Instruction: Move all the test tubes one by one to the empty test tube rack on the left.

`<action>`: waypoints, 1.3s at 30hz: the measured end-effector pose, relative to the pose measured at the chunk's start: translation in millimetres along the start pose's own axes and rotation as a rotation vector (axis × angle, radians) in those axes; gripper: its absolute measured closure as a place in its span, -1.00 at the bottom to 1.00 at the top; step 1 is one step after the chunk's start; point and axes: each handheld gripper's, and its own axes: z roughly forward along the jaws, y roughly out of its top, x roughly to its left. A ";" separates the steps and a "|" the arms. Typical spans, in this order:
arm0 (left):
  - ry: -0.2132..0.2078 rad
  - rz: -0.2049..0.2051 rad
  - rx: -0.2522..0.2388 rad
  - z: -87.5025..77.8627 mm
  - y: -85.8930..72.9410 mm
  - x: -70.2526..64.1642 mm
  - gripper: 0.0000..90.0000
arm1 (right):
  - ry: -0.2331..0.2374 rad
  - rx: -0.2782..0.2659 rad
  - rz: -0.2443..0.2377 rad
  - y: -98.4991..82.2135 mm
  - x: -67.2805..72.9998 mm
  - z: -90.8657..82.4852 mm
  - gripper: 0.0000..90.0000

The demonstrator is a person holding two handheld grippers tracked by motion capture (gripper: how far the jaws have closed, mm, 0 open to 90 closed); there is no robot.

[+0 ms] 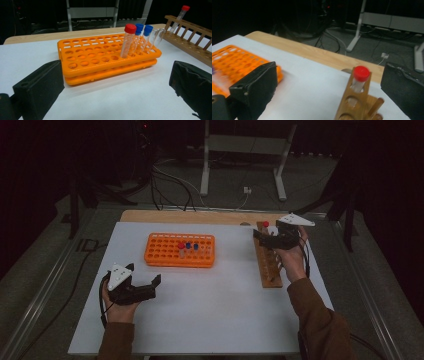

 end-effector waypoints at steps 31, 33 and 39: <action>0.000 -0.043 0.000 -3.8 -2.5 8.6 -0.99 | -0.152 0.145 0.052 -13.3 -30.8 60.0 0.57; 0.001 -0.038 0.002 -3.7 -2.4 8.3 -0.99 | -0.148 0.129 0.054 -11.2 -30.1 57.0 0.57; -0.001 -0.038 0.005 -2.3 -2.3 7.7 -0.99 | -0.157 0.066 0.030 -1.3 -24.7 40.5 0.57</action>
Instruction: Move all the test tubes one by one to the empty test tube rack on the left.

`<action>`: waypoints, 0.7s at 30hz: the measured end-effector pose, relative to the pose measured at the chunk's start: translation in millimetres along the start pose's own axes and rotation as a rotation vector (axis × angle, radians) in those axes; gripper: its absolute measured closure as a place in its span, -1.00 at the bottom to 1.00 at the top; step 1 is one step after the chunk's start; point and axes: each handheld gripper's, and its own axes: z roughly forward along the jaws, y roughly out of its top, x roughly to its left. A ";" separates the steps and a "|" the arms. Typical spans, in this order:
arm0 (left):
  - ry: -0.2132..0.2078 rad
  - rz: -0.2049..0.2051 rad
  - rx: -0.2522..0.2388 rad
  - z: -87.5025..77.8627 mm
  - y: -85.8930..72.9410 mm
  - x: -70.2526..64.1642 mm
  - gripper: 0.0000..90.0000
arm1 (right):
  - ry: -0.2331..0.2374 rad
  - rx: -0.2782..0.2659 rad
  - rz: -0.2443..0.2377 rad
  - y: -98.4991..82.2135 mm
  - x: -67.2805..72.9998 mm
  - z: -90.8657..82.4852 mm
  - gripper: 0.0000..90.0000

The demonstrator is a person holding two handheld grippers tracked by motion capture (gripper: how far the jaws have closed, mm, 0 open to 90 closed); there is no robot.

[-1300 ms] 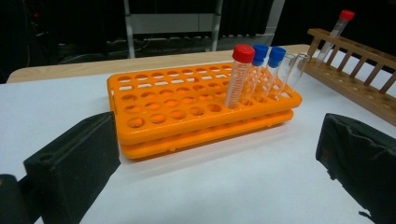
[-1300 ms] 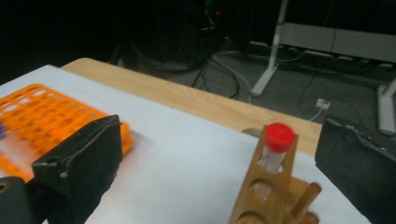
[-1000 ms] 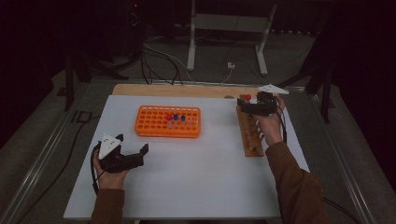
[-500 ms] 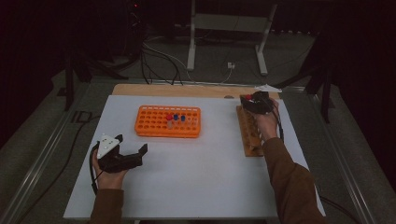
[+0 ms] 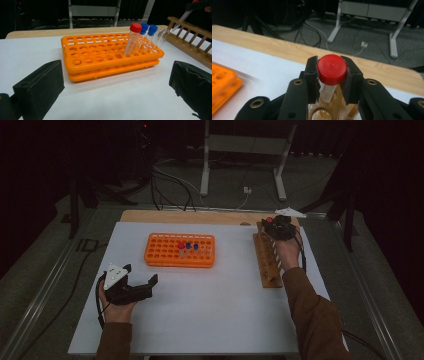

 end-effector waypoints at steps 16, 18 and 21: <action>-0.004 -0.004 0.000 4.6 1.2 -2.7 -0.99 | 0.027 -0.136 -0.094 17.5 28.4 -52.5 0.57; -0.002 0.007 -0.001 5.0 2.2 -5.5 -0.99 | 0.058 -0.139 -0.095 16.0 33.6 -57.4 0.57; -0.001 0.020 -0.003 5.7 3.7 -9.0 -0.99 | 0.098 -0.135 -0.099 12.7 40.9 -63.6 0.57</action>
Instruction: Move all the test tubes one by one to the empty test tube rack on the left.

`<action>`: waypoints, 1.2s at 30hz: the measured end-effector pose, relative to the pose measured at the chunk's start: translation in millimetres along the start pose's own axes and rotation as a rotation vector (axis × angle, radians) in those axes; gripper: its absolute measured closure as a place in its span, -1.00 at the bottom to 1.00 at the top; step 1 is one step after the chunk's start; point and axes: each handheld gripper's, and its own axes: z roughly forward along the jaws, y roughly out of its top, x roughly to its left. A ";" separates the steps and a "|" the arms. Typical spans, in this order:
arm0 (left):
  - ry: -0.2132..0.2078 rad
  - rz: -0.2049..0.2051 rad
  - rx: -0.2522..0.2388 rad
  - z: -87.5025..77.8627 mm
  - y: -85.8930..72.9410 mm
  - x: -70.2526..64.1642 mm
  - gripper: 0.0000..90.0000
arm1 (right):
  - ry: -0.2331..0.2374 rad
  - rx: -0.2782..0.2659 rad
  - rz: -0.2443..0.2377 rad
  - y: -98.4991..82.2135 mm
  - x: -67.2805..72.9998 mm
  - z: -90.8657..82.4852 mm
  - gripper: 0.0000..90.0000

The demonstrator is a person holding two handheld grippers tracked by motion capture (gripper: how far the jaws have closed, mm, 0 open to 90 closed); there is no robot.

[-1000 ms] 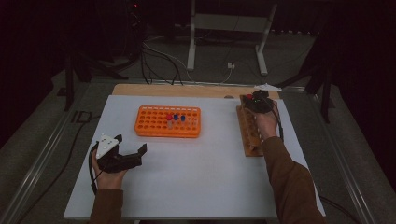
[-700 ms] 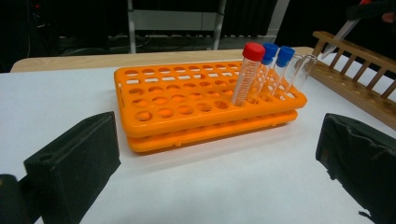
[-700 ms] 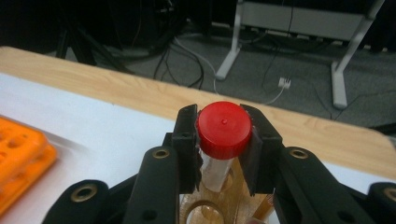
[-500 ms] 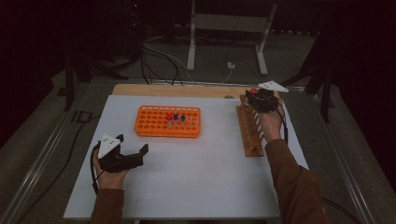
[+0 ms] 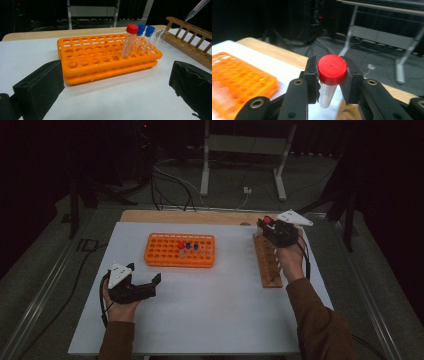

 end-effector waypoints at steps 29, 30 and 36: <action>-0.057 0.162 -0.018 37.5 28.0 -62.6 -0.99 | 0.253 0.070 -0.036 -14.2 65.5 -24.2 0.56; -0.062 0.165 -0.020 40.2 28.9 -65.5 -0.99 | 0.261 0.073 -0.038 -15.1 67.9 -24.6 0.56; -0.084 0.188 -0.004 55.9 35.3 -82.5 -0.97 | 0.309 0.091 -0.047 -18.1 83.4 -23.4 0.56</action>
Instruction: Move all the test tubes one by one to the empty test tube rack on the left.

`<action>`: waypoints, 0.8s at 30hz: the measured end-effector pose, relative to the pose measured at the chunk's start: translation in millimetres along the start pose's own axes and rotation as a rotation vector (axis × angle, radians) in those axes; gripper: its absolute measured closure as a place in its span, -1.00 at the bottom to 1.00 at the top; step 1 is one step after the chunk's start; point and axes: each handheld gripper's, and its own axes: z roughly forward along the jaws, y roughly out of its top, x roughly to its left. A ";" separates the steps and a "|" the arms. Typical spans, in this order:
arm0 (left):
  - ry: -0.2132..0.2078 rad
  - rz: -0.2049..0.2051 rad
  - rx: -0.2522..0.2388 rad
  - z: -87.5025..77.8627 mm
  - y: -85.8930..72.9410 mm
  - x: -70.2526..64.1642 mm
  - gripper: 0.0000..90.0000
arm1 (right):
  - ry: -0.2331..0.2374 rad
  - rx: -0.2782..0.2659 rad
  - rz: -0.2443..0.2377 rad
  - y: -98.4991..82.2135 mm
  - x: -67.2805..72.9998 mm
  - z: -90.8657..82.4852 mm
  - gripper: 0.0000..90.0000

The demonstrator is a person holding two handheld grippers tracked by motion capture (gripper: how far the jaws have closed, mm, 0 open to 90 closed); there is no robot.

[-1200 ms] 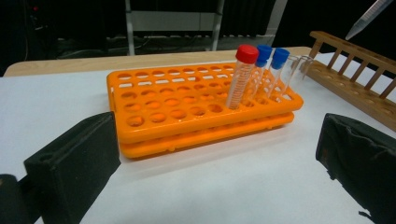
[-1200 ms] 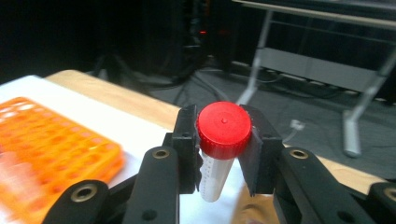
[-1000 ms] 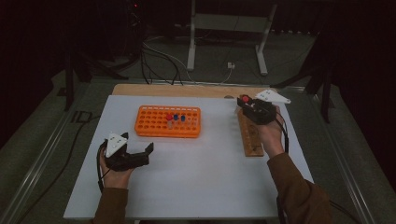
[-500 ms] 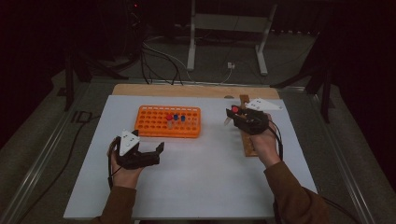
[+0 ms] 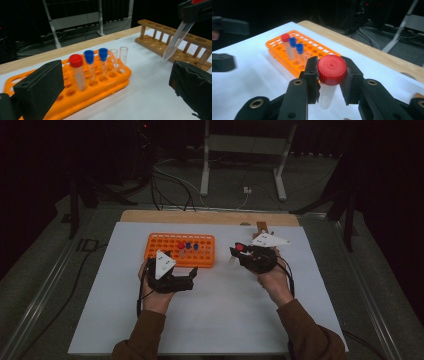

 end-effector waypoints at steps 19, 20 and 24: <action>-0.149 0.059 0.086 38.0 5.4 -40.7 -0.10 | 0.127 0.031 -0.002 1.3 37.9 23.7 0.56; -0.159 0.055 0.081 38.3 5.1 -40.9 -0.04 | 0.129 0.032 -0.001 1.2 38.3 23.9 0.56; -0.185 0.061 0.087 40.3 4.3 -41.7 0.27 | 0.138 0.039 0.002 0.0 39.8 25.6 0.56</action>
